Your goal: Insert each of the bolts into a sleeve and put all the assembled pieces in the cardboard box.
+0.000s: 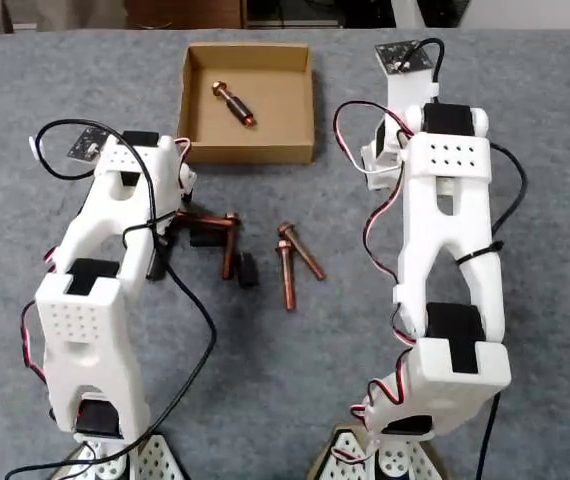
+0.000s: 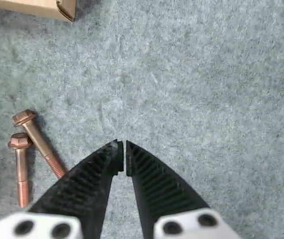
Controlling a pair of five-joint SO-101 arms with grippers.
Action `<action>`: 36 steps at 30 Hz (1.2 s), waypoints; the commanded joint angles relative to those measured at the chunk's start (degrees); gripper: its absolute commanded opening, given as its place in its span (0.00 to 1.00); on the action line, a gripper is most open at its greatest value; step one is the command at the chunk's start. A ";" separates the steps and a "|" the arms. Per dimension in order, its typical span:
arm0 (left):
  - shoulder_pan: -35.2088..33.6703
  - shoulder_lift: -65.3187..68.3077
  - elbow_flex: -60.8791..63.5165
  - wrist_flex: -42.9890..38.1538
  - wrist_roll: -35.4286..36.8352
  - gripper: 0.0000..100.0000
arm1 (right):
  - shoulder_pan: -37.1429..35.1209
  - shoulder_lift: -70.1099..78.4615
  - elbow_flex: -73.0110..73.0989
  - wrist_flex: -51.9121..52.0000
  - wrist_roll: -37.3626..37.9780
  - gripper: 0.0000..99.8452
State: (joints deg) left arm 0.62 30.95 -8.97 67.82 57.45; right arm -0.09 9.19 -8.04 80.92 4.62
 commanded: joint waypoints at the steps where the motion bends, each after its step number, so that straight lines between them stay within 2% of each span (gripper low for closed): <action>1: -0.53 -0.22 -2.90 0.62 0.62 0.20 | 0.48 -2.24 0.04 -1.23 0.97 0.00; 14: 3.16 0.31 -14.59 15.12 0.53 0.20 | 0.48 2.68 -0.40 -1.76 2.64 0.00; 36: 3.43 0.66 -3.78 1.14 3.60 0.20 | 0.48 2.77 -0.04 -5.71 2.64 0.00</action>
State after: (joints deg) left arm 3.43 31.82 -12.57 70.29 60.53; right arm -0.09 12.26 -7.87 76.18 6.64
